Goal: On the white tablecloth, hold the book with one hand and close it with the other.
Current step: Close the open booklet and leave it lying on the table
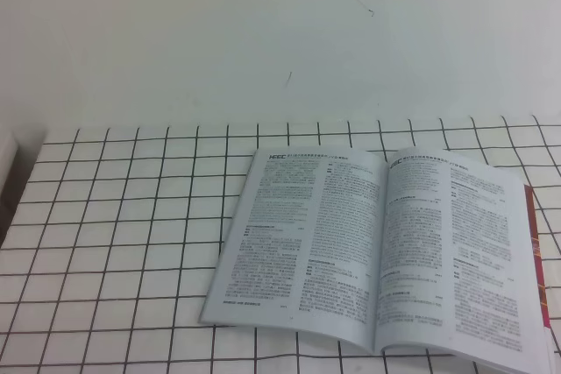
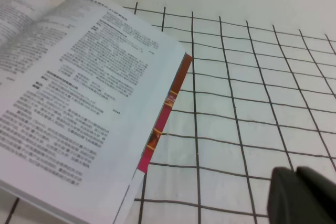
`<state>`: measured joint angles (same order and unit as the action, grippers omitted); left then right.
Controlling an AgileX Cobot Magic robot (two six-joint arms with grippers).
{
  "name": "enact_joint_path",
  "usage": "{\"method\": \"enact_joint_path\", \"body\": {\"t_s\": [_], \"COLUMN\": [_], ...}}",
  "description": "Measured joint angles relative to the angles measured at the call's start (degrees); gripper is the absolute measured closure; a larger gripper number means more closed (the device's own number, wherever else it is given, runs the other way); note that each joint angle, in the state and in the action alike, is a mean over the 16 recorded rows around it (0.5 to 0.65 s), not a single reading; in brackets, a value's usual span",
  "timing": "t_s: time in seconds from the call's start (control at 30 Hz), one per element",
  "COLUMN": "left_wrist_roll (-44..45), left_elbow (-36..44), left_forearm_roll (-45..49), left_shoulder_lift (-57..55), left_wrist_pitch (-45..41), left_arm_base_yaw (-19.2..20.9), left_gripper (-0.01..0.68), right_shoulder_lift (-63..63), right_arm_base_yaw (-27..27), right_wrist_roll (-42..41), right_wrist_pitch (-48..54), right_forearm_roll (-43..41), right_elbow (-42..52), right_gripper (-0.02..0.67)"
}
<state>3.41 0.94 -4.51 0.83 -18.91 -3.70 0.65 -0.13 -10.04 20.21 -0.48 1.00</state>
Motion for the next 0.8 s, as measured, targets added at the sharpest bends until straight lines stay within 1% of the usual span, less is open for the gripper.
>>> {"method": "enact_joint_path", "body": {"t_s": [0.8], "left_wrist_roll": [0.0], "left_elbow": [0.0], "left_forearm_roll": [0.0], "left_shoulder_lift": [0.0], "left_wrist_pitch": [0.0], "left_arm_base_yaw": [0.0], "left_gripper": [0.676], "right_shoulder_lift": [0.0], "right_arm_base_yaw": [0.0], "right_wrist_roll": [0.0], "right_wrist_pitch": [0.0], "right_forearm_roll": [0.0], "right_elbow": [0.0], "right_gripper": [0.652]}}
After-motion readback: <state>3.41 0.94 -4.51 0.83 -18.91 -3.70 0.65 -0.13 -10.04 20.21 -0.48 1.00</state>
